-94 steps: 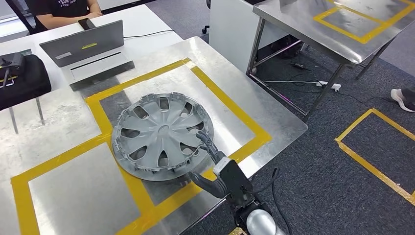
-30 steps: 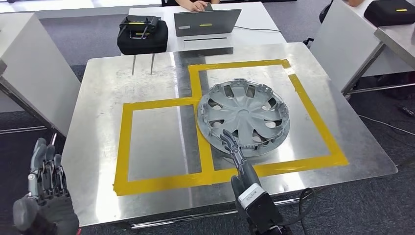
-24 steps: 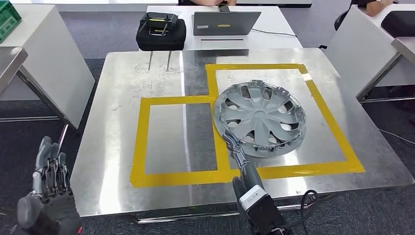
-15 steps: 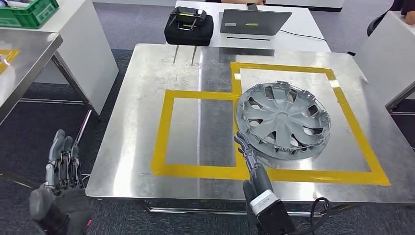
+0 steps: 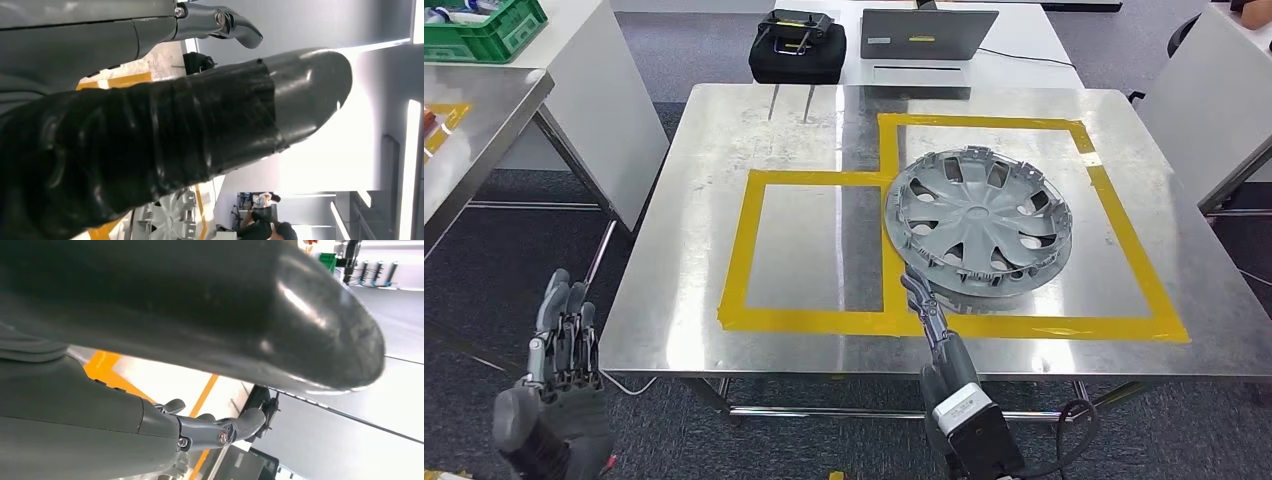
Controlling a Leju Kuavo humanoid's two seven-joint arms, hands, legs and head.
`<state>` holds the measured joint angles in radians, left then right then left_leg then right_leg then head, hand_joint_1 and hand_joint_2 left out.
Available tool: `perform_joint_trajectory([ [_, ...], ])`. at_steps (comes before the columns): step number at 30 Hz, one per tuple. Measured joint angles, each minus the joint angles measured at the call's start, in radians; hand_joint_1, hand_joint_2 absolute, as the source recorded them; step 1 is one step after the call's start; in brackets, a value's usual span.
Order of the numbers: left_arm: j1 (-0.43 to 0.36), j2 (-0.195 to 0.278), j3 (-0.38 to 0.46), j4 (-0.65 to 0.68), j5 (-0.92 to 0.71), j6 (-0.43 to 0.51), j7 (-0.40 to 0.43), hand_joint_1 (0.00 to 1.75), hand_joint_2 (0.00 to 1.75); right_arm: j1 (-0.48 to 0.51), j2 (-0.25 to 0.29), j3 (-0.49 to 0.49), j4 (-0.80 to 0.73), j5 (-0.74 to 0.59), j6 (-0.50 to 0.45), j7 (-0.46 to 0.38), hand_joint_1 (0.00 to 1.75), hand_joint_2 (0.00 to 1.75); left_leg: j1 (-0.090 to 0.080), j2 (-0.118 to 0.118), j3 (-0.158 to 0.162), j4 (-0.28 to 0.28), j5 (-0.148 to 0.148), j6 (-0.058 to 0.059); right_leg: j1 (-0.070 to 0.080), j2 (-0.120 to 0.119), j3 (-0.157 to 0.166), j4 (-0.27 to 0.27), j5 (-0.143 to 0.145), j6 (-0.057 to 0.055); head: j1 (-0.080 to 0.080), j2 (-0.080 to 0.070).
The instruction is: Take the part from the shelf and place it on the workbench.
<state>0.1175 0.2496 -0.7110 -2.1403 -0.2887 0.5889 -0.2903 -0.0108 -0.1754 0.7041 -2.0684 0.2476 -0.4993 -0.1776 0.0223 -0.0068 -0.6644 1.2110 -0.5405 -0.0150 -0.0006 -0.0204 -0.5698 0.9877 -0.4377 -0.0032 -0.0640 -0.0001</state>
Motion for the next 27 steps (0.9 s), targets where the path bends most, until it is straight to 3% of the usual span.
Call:
perform_joint_trajectory([
  [2,-0.007,0.000,0.001,0.002,0.006,-0.009,-0.001,0.00,0.00,0.002,-0.002,0.000,-0.005,0.003,-0.007,0.005,0.00,0.00,-0.003,0.012,0.089,-0.131,0.025,0.008,0.002,-0.002,-0.014,0.012,0.005,0.007,-0.006,0.000],
  [3,-0.010,-0.001,0.001,0.002,0.009,-0.013,-0.002,0.00,0.00,0.004,-0.003,-0.001,-0.008,0.005,-0.010,0.007,0.00,0.00,-0.005,0.016,0.114,-0.174,0.029,0.014,0.003,-0.003,-0.020,0.018,0.007,0.012,-0.006,0.000],
  [7,-0.014,-0.006,0.005,0.005,0.018,-0.032,-0.007,0.00,0.00,0.009,-0.010,-0.004,-0.019,0.017,-0.024,0.015,0.00,0.00,-0.011,0.014,0.119,-0.197,0.042,0.041,0.000,-0.004,-0.032,0.027,0.014,0.036,0.004,0.000],
  [9,-0.019,-0.009,0.007,0.007,0.028,-0.045,-0.010,0.00,0.00,0.012,-0.015,-0.006,-0.024,0.024,-0.033,0.021,0.00,0.00,-0.006,0.014,0.115,-0.202,0.058,0.054,-0.003,0.004,-0.054,0.073,-0.031,0.050,0.012,0.000],
  [12,-0.025,-0.014,0.007,0.012,0.034,-0.060,-0.012,0.00,0.00,0.019,-0.021,-0.008,-0.026,0.031,-0.046,0.028,0.00,0.00,-0.006,0.009,0.088,-0.201,0.082,0.062,-0.010,0.011,-0.100,0.240,-0.148,0.064,0.035,0.000],
  [13,-0.025,-0.015,0.007,0.014,0.036,-0.064,-0.012,0.00,0.00,0.023,-0.023,-0.008,-0.026,0.033,-0.051,0.029,0.00,0.00,-0.006,0.007,0.076,-0.199,0.090,0.061,-0.012,0.011,-0.102,0.274,-0.164,0.066,0.039,0.000],
  [14,-0.025,-0.015,0.007,0.016,0.039,-0.067,-0.012,0.00,0.00,0.026,-0.025,-0.008,-0.026,0.035,-0.055,0.030,0.00,0.00,-0.006,0.005,0.064,-0.197,0.097,0.060,-0.012,0.011,-0.089,0.274,-0.161,0.066,0.043,0.000],
  [15,-0.026,-0.016,0.007,0.019,0.043,-0.070,-0.013,0.00,0.00,0.029,-0.027,-0.008,-0.026,0.037,-0.060,0.031,0.00,0.00,-0.006,0.003,0.054,-0.196,0.104,0.058,-0.012,0.011,-0.059,0.236,-0.142,0.064,0.047,0.000],
  [18,-0.028,-0.020,0.007,0.022,0.051,-0.079,-0.015,0.00,0.00,0.032,-0.033,-0.008,-0.031,0.046,-0.077,0.035,0.00,0.00,-0.007,0.000,0.033,-0.193,0.123,0.046,-0.008,0.018,0.050,0.046,-0.087,0.050,0.054,0.000],
  [19,-0.030,-0.021,0.007,0.023,0.053,-0.084,-0.016,0.00,0.00,0.034,-0.034,-0.008,-0.034,0.049,-0.083,0.037,0.00,0.00,-0.007,0.000,0.030,-0.193,0.130,0.040,-0.005,0.020,0.063,0.015,-0.083,0.045,0.056,0.000],
  [22,-0.033,-0.024,0.008,0.027,0.061,-0.097,-0.020,0.00,0.00,0.041,-0.038,-0.008,-0.040,0.054,-0.099,0.039,0.00,0.00,-0.003,0.001,0.026,-0.197,0.143,0.019,0.001,0.017,0.058,0.003,-0.066,0.026,0.060,0.000],
  [24,-0.034,-0.024,0.008,0.029,0.066,-0.105,-0.023,0.00,0.00,0.044,-0.040,-0.008,-0.041,0.058,-0.111,0.040,0.00,0.00,-0.001,0.002,0.007,-0.162,0.104,0.009,-0.002,0.012,0.057,-0.006,-0.047,0.010,0.057,0.000],
  [27,-0.038,-0.025,0.008,0.036,0.072,-0.114,-0.027,0.00,0.00,0.054,-0.042,-0.008,-0.041,0.066,-0.127,0.043,0.00,0.00,0.000,0.003,-0.050,0.013,-0.018,0.000,-0.002,0.008,0.033,-0.006,-0.020,-0.003,0.042,0.000],
])
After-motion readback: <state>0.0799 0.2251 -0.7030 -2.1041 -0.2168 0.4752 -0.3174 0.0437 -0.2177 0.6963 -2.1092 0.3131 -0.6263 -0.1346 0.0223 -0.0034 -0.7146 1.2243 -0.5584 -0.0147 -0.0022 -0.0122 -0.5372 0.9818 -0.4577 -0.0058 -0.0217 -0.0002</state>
